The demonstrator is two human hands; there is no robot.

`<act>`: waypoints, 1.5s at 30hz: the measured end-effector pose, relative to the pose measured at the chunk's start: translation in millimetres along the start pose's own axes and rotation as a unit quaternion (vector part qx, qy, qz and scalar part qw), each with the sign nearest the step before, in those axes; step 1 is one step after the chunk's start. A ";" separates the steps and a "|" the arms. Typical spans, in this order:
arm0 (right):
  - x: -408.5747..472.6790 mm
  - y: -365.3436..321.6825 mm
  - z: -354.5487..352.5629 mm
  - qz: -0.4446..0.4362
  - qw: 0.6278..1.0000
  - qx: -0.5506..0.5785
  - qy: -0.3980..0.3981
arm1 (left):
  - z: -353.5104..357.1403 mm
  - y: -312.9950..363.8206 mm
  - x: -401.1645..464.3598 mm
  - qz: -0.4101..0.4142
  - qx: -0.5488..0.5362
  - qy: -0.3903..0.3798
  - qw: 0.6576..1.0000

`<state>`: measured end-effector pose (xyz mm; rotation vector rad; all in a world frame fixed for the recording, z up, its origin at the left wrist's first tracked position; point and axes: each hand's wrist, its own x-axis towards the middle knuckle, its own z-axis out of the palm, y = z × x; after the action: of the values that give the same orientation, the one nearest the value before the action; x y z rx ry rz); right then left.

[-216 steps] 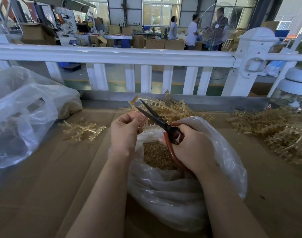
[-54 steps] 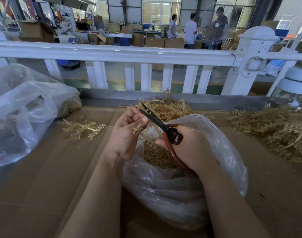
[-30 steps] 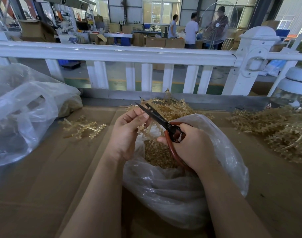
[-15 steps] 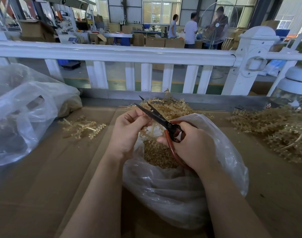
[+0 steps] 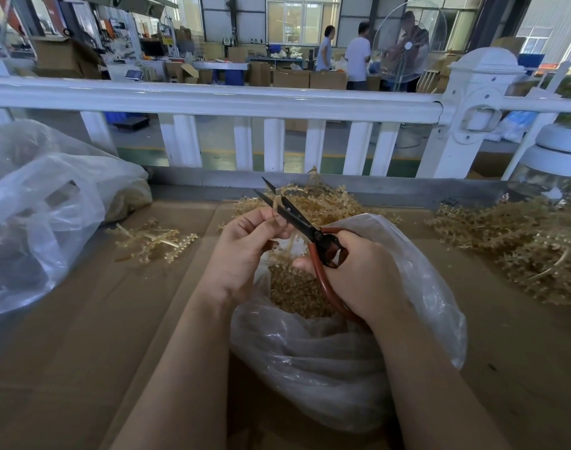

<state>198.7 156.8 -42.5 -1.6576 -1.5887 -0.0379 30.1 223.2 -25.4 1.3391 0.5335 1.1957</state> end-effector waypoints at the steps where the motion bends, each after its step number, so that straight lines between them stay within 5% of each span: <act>1: 0.2 -0.3 0.1 -0.002 1.000 -0.003 0.002 | 0.2 0.0 0.1 -0.001 -0.002 0.001 1.000; 8: 1.9 -1.2 -0.3 -0.004 1.000 -0.025 -0.014 | 0.7 -0.1 -0.7 -0.021 -0.009 0.026 0.999; 17: 2.1 0.8 -2.6 0.042 0.996 0.056 -0.051 | -3.0 1.1 4.6 -0.070 -0.157 0.160 0.972; 27: 6.9 8.8 1.3 0.108 0.965 0.231 -0.059 | 0.6 7.3 1.4 -0.071 -0.134 0.099 0.983; 45: 4.9 10.4 0.5 0.076 0.965 0.215 -0.128 | -7.1 5.5 7.2 -0.116 -0.318 0.246 0.908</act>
<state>208.2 162.4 -45.6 -1.4707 -1.5145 0.5832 24.7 231.6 -19.7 0.3998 0.5684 1.3517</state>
